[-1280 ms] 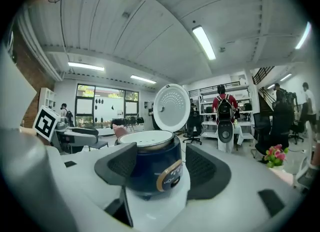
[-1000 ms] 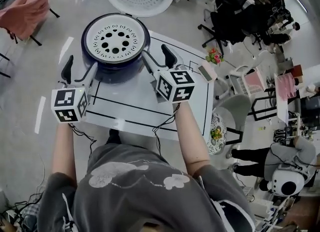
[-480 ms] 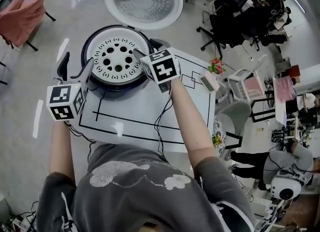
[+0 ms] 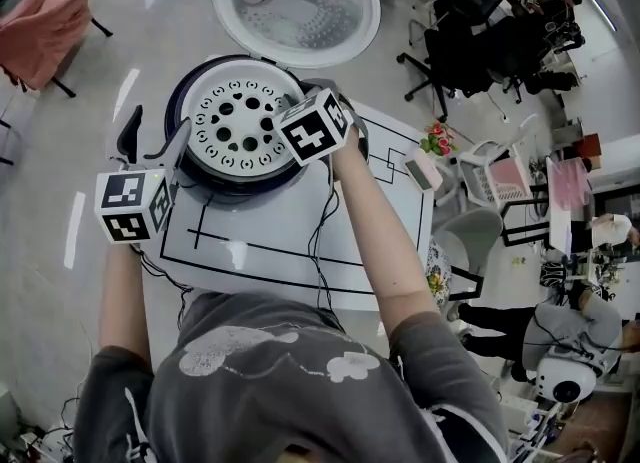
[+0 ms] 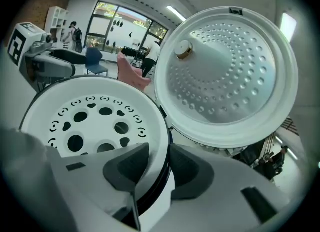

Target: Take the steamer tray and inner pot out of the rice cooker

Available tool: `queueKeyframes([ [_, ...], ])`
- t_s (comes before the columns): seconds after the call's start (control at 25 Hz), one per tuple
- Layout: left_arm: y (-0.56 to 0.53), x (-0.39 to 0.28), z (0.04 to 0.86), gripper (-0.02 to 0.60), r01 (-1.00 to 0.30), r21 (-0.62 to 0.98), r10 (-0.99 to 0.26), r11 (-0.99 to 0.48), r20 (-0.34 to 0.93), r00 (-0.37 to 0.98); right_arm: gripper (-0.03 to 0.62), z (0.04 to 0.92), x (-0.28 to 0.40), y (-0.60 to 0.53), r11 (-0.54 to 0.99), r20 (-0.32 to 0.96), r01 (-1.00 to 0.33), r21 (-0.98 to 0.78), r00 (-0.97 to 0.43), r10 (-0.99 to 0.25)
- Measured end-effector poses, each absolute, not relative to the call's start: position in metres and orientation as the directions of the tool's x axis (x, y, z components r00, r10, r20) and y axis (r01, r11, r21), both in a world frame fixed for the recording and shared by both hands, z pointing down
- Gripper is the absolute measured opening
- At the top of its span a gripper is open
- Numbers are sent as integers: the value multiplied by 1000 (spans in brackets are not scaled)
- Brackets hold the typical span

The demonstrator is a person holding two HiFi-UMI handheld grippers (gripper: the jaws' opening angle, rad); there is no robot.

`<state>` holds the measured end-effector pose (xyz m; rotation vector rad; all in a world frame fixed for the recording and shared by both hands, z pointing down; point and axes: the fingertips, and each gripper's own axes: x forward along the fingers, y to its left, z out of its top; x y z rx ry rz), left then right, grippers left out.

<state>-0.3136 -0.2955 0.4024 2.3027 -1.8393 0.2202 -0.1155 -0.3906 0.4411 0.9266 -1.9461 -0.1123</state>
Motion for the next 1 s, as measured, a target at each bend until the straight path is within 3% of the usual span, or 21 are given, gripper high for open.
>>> queueKeyframes([
  [0.32,-300,-305,404,359,-975,39,-945,-218,239,221,121,418,-118,-392,688,660,-541,484,-290,-693],
  [0.6,-309,-299,396,359,-970,5,-936,-244,261,236,87,379,-120,-397,625,525,-619,475,-371,-766],
  [0.76,-326,-285,388,359,-942,-4,-901,-335,295,320,72,362,-125,-395,622,451,-653,431,-441,-776],
  [1.0,-365,-258,395,356,-851,-160,-813,-500,426,398,66,348,-131,-392,634,376,-658,407,-512,-772],
])
